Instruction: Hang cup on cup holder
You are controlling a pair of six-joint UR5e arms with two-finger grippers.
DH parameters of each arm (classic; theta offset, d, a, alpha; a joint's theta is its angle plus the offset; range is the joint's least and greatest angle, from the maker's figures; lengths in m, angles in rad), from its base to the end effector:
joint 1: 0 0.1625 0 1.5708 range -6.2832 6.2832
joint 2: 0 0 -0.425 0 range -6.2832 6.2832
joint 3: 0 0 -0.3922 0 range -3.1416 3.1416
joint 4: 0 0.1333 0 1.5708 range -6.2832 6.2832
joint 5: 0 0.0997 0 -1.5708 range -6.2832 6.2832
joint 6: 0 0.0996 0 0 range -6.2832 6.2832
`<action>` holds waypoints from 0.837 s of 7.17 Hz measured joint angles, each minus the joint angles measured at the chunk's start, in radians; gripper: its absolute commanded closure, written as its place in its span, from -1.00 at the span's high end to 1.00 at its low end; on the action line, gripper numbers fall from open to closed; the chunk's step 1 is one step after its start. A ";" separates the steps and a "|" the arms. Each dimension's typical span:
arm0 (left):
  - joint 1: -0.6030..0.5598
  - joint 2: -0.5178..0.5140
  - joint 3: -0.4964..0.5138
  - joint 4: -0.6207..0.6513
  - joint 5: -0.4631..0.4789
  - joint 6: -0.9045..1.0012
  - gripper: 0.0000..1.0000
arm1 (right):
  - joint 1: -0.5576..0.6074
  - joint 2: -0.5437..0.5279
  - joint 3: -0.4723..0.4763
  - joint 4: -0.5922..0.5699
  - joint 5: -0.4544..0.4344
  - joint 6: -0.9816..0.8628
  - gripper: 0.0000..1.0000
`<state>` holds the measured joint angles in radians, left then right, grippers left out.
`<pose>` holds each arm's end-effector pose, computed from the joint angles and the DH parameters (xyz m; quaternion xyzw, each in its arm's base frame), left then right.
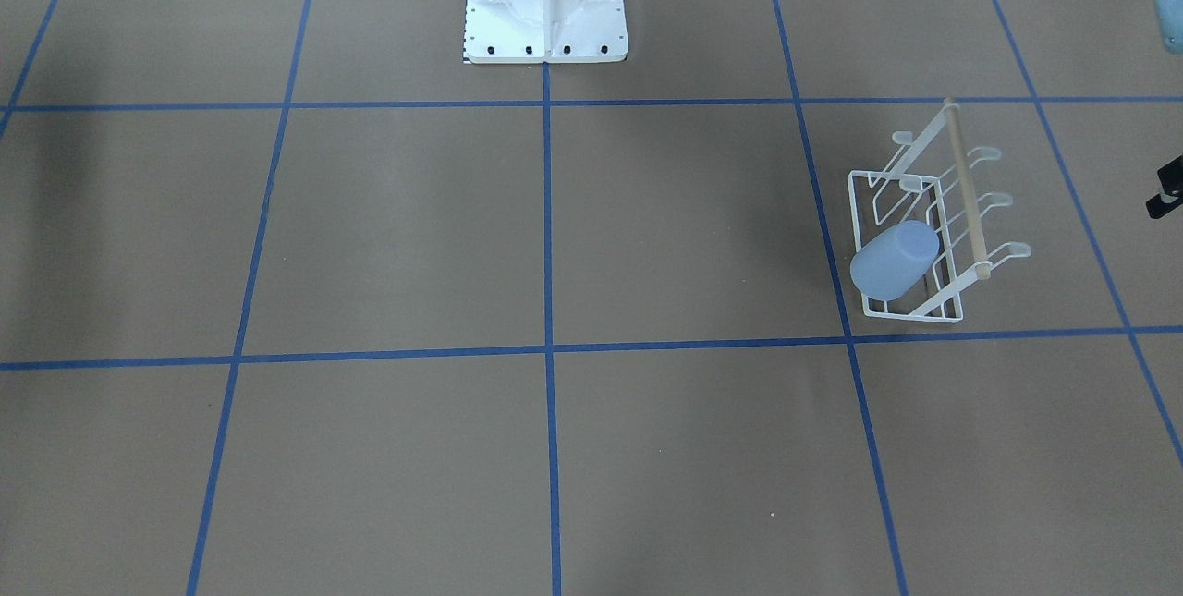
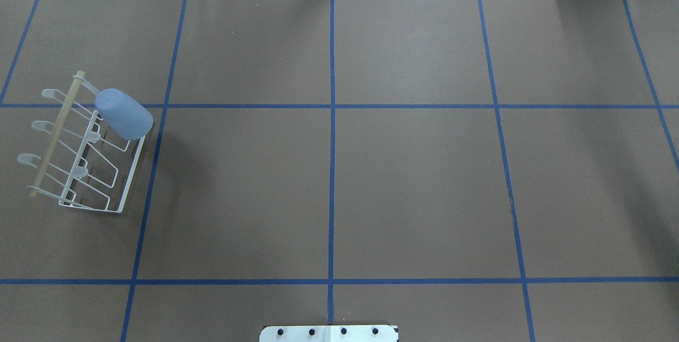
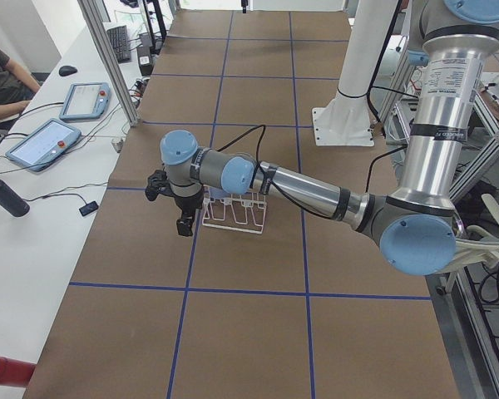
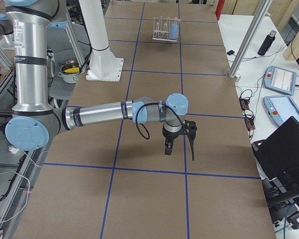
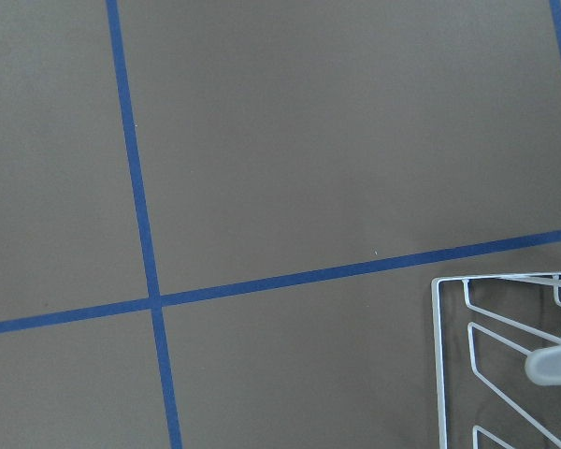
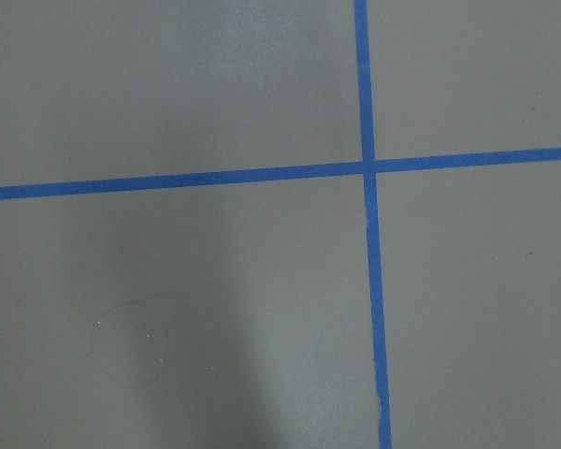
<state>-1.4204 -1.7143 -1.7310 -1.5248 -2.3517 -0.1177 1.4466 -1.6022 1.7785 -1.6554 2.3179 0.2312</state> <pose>0.0198 -0.5527 0.5088 0.0673 0.3899 0.0639 0.9161 0.0058 -0.4832 0.5821 -0.0224 -0.3663 0.0330 0.9296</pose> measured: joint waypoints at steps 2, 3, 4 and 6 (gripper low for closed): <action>0.000 -0.009 -0.003 0.000 -0.001 0.000 0.96 | 0.000 -0.010 -0.027 0.065 -0.004 0.007 1.00; 0.000 -0.011 -0.004 0.000 -0.001 0.001 0.96 | 0.000 -0.014 -0.045 0.107 -0.010 0.006 1.00; 0.000 -0.012 -0.005 0.000 -0.001 0.001 0.96 | 0.000 -0.016 -0.055 0.149 -0.021 0.003 1.00; 0.000 -0.011 -0.007 0.000 -0.001 0.001 0.96 | 0.000 -0.017 -0.057 0.189 -0.030 -0.003 1.00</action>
<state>-1.4205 -1.7251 -1.7382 -1.5248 -2.3531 -0.1166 1.4465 -1.6195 1.7210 -1.4663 2.2881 0.2284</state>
